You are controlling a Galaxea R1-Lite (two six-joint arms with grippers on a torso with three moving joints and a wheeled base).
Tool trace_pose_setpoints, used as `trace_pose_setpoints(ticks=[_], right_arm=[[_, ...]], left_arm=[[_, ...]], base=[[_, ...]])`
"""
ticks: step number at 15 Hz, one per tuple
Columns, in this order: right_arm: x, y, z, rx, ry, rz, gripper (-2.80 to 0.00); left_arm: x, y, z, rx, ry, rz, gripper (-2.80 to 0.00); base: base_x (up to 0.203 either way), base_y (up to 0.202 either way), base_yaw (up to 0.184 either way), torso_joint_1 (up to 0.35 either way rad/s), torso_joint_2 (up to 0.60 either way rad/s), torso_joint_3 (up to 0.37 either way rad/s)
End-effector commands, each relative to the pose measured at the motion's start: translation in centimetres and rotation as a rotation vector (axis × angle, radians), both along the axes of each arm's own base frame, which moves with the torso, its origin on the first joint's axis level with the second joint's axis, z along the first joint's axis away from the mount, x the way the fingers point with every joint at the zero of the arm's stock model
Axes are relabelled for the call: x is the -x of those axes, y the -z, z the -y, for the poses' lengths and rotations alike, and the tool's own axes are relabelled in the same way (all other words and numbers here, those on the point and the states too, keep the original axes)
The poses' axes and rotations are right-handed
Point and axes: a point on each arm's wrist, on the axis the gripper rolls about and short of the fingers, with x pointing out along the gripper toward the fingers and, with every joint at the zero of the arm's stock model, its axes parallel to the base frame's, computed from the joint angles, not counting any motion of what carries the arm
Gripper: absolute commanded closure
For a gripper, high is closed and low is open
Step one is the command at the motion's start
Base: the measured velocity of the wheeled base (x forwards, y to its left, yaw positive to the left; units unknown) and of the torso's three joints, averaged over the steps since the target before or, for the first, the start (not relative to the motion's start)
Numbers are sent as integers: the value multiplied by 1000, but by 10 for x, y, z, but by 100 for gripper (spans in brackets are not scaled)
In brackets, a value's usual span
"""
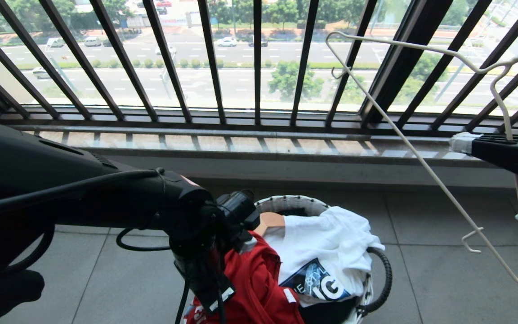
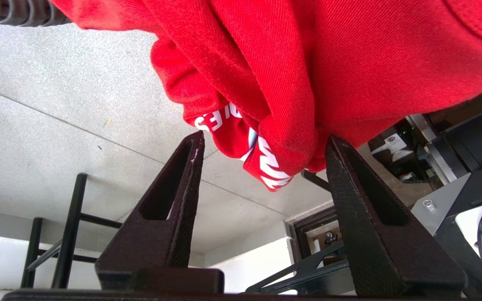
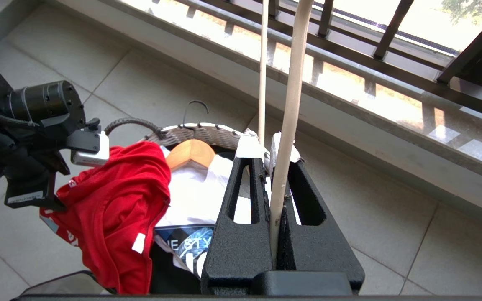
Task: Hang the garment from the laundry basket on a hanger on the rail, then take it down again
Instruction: Pick up clothes from the basket
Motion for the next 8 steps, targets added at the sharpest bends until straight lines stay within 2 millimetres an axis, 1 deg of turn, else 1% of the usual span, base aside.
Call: trace_pose_setpoints(ticks=[1, 3, 4, 6, 7, 8], right_arm=[[0, 0, 0, 1, -1, 1, 0], [0, 0, 0, 1, 0, -1, 0], [-1, 1, -1, 2, -1, -3, 0], [-2, 1, -1, 4, -1, -6, 0], [-2, 1, -1, 4, -1, -6, 0], [-2, 1, -1, 3, 0, -5, 0]], left_arm=[[13, -34, -12, 71, -1, 74, -280], [22, -50, -18, 156, 18, 68, -280], [23, -52, -18, 173, 21, 65, -280], [18, -49, -15, 177, 7, 66, -280], [13, -46, -10, 209, -18, 89, 0], [12, -47, -9, 223, -25, 97, 0]], base=[[0, 0, 0, 0, 0, 0], [0, 0, 0, 0, 0, 0], [0, 0, 0, 0, 0, 0], [0, 0, 0, 0, 0, 0], [0, 0, 0, 0, 0, 0], [0, 0, 0, 0, 0, 0]])
